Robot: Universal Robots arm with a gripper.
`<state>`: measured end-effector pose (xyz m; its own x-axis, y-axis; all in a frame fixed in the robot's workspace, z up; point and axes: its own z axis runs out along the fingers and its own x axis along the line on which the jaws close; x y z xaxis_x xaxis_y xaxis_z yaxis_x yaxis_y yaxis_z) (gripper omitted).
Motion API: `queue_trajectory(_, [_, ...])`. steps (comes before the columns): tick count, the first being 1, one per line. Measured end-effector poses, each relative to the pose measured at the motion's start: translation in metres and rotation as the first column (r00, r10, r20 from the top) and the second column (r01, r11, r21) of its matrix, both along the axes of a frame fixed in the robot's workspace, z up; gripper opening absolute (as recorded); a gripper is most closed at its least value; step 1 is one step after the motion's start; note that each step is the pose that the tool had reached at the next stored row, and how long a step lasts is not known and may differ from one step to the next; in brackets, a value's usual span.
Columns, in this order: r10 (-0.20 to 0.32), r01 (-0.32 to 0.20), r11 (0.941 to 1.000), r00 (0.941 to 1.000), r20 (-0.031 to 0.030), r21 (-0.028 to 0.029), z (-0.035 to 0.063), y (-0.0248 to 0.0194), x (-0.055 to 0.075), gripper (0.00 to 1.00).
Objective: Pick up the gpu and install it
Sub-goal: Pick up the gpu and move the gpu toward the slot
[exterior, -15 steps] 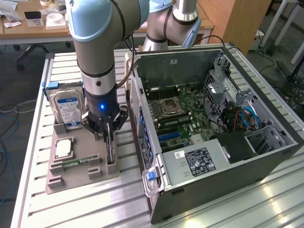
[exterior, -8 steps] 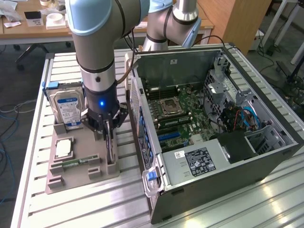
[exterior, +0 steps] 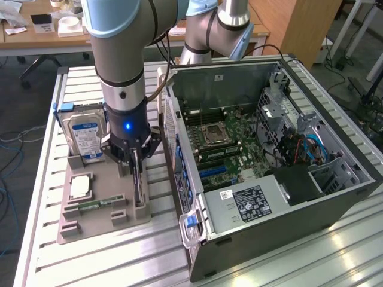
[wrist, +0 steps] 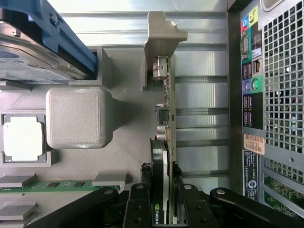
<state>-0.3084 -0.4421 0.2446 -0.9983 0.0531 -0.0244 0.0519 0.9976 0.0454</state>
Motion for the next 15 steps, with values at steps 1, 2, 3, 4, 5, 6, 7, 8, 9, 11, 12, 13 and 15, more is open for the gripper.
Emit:
queue_trajectory(1, [0.000,0.000,1.0000,1.0000,0.0000,-0.0001,0.0000,0.0000,0.000,0.27])
queue_trajectory(2, [0.000,0.000,1.0000,1.0000,-0.0001,-0.0001,0.0001,0.0000,0.000,0.27])
queue_trajectory(3, [0.000,0.000,1.0000,1.0000,-0.0001,-0.0001,0.0001,0.0000,0.000,0.27])
queue_trajectory(4, [0.000,0.000,1.0000,1.0000,-0.0003,-0.0003,0.0007,0.0000,0.000,0.27])
queue_trajectory(5, [0.000,0.000,1.0000,1.0000,-0.0004,-0.0004,0.0015,0.0000,0.000,0.27])
queue_trajectory(6, [0.000,0.000,1.0000,1.0000,-0.0002,-0.0002,0.0025,0.0000,0.000,0.27])
queue_trajectory(7, [0.000,0.000,1.0000,1.0000,-0.0001,-0.0002,0.0039,0.0000,0.000,0.27])
queue_trajectory(8, [0.000,0.000,1.0000,1.0000,-0.0002,-0.0002,0.0057,0.0000,0.000,0.27])
queue_trajectory(9, [0.000,0.000,1.0000,1.0000,-0.0001,-0.0001,0.0079,0.0000,0.000,0.27])
queue_trajectory(11, [0.000,0.000,1.0000,1.0000,-0.0001,-0.0002,0.0130,0.0000,0.000,0.27])
queue_trajectory(12, [0.000,0.000,1.0000,1.0000,-0.0001,-0.0001,0.0156,0.0000,0.000,0.27])
queue_trajectory(13, [0.000,0.000,1.0000,1.0000,0.0000,-0.0001,0.0182,0.0000,0.000,0.27])
queue_trajectory(15, [0.000,0.000,1.0000,1.0000,0.0000,-0.0001,0.0234,0.0000,0.000,0.27])
